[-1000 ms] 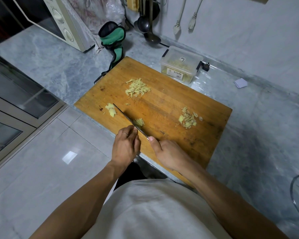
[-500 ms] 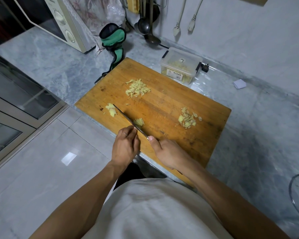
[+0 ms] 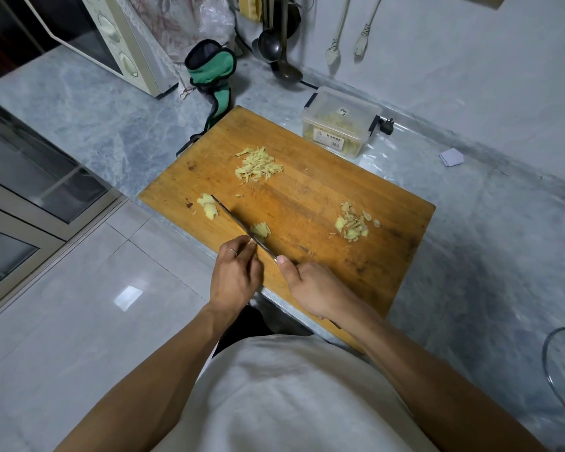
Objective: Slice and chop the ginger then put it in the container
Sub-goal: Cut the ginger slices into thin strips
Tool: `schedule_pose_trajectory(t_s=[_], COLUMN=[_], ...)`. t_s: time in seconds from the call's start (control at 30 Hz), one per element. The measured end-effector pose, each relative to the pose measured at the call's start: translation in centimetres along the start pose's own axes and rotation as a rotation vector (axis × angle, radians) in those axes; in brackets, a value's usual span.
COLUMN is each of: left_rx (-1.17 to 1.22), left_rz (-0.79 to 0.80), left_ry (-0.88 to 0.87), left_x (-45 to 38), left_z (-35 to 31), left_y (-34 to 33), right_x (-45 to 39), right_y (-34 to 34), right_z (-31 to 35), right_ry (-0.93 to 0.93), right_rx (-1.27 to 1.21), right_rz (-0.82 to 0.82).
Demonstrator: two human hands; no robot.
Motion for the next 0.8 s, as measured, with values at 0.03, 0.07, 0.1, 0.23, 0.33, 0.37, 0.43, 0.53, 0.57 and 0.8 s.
schedule_pose_trajectory(t_s=[0.03,0.07,0.1,0.23,0.33,0.37,0.43,0.53,0.57,0.8], left_rx=[0.002,0.000,-0.002,0.045,0.242,0.313,0.427,0.516,0.523,0.165], left_rz=[0.002,0.010,0.022,0.063,-0.013,-0.046,-0.086,-0.194,-0.247,-0.141], left_ry=[0.007,0.008,0.004,0.028,0.162,0.224,0.340,0.456,0.472,0.096], left_x=[0.0,0.0,-0.1,0.0,-0.5,-0.7,-0.9,-1.0,-1.1,-4.2], left_z=[0.0,0.0,0.0,0.1,0.7,0.9,1.3,1.8,1.9,-1.7], left_y=[0.0,0.1,0.2,0.4,1.7,2.3,3.4,5.7,6.6,9.5], right_x=[0.0,0.0,0.0,0.2,0.7,0.9,1.0,0.7,0.6,0.2], right_y=[-0.1,-0.1,-0.1,0.2,0.9,1.4,2.6,4.4,4.8,5.1], right_z=[0.0,-0.1,-0.2,-1.1,-1.7,-1.8,-1.7,-1.6,-1.8,-2.1], right_ry=[0.005,0.008,0.006,-0.032,-0.032,-0.021,0.020,0.114,0.136,0.234], right_rx=[-0.003,-0.008,-0.015,-0.117,-0.183,-0.180,-0.140,0.003,0.075,0.626], right_rz=[-0.005,-0.008,-0.007,0.020,0.014,0.002,-0.028,-0.100,-0.122,-0.120])
Point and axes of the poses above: each hand's wrist, its own x-axis away from the middle knuckle, its own y-axis out of the back of the hand, z = x × y, the point moved 8 cm from there along -x, towards the middle knuckle, and after that the axes turned 5 degrees about y, right-handed, at the moved point
